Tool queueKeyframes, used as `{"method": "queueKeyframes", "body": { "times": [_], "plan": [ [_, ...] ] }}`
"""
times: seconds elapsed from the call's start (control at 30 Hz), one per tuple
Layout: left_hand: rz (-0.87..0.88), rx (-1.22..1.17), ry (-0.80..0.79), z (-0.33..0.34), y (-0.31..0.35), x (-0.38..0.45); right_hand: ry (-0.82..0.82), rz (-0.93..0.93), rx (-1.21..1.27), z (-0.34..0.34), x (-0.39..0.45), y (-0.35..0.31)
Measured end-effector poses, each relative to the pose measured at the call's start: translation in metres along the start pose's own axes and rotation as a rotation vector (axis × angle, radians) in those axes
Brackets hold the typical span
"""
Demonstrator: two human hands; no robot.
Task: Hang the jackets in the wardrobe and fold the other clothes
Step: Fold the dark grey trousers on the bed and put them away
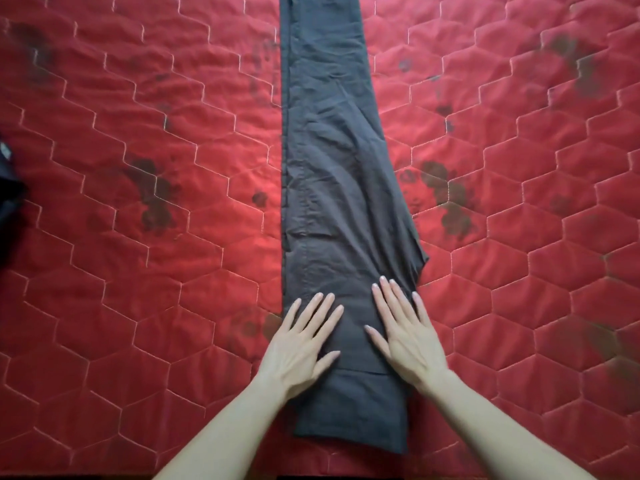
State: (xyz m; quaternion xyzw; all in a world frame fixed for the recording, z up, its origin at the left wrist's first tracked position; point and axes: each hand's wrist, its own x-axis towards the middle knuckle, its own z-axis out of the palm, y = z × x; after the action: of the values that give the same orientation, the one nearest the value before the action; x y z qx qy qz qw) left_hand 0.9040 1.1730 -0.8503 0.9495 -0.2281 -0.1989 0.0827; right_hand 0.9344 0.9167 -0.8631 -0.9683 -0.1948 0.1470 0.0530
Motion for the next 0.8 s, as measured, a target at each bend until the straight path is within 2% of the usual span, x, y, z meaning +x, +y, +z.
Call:
{"method": "queueKeyframes", "body": {
  "times": [0.13,0.27,0.33,0.43,0.53,0.63,0.8],
  "plan": [
    [0.066,0.028,0.013,0.020,-0.015,-0.011,-0.026,-0.020,-0.030,0.010,-0.003,0.015],
    [0.212,0.090,0.014,0.018,-0.026,-0.011,0.007,-0.060,-0.069,0.004,-0.004,0.015],
    [0.307,0.128,0.002,0.012,-0.036,-0.012,0.020,-0.188,-0.107,-0.002,-0.006,0.023],
    [0.459,0.182,-0.075,0.002,-0.051,-0.020,-0.024,-0.494,-0.148,-0.008,-0.015,0.039],
    [0.510,0.235,-0.142,-0.002,-0.055,-0.029,-0.186,-0.740,-0.109,-0.017,-0.024,0.056],
    [0.506,0.274,-0.131,0.004,-0.046,-0.032,-0.315,-0.858,-0.184,-0.024,-0.018,0.069],
    [0.539,0.274,0.013,0.021,-0.036,-0.040,-0.100,-0.963,-0.329,-0.008,-0.020,0.068]
  ]
}}
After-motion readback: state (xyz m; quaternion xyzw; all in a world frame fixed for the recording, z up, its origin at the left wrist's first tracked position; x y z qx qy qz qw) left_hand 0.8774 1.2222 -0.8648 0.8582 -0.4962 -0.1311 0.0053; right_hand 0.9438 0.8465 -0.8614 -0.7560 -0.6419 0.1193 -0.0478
